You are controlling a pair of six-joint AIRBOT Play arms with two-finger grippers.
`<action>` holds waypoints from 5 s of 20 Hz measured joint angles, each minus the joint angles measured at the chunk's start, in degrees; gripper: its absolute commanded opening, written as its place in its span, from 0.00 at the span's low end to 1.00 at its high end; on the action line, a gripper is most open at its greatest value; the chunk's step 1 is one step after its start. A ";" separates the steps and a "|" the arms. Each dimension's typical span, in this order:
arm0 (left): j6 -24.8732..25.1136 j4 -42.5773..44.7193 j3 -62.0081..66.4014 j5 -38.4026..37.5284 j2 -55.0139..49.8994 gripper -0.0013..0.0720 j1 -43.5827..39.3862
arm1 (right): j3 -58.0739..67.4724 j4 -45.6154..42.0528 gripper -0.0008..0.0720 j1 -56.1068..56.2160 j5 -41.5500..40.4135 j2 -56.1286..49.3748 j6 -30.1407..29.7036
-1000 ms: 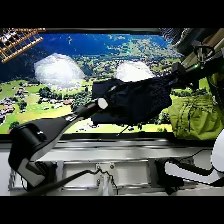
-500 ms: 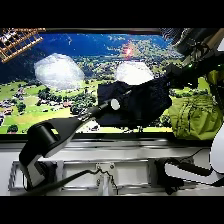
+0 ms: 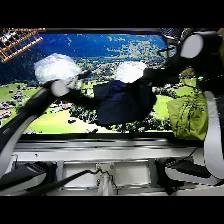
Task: Fold the clothes and pants, and hang the long-sleeved shirts on hangers.
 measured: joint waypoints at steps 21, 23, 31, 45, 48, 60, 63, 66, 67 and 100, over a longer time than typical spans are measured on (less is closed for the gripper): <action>-24.37 15.85 -29.88 -4.68 48.70 0.35 6.86 | 0.22 -9.46 0.71 17.46 -26.62 -17.70 -9.97; -24.44 16.20 -29.88 -2.25 47.06 0.35 6.86 | 0.24 -2.69 0.83 8.26 -26.51 -18.75 -15.39; -19.12 16.52 -28.89 7.34 38.88 0.36 6.86 | 0.42 38.12 0.83 -18.34 -22.67 -30.38 -31.01; -16.41 16.52 -27.85 19.21 34.27 0.36 6.86 | 0.61 39.91 0.37 -9.09 -19.15 -38.80 -33.27; -16.41 16.52 -27.85 19.37 34.25 0.36 6.86 | 0.61 38.88 0.06 -6.21 -18.45 -38.75 -31.74; -16.39 16.50 -27.85 19.52 34.25 0.36 6.86 | 0.61 15.02 0.06 -22.93 -18.80 -18.23 -18.78; -16.39 16.50 -27.85 19.52 34.25 0.36 6.86 | 0.61 14.03 0.06 -31.58 -18.95 -12.76 -17.25; -16.39 16.50 -27.85 19.52 34.25 0.36 6.86 | 0.61 13.51 0.06 -40.04 -19.45 -7.19 -15.39; -16.39 16.52 -27.85 19.52 34.25 0.36 6.86 | 0.61 13.44 0.05 -42.84 -19.58 -5.38 -14.49; -16.39 16.52 -27.85 19.52 34.25 0.36 6.86 | -36.30 -6.73 0.87 -59.17 -16.26 27.47 -4.13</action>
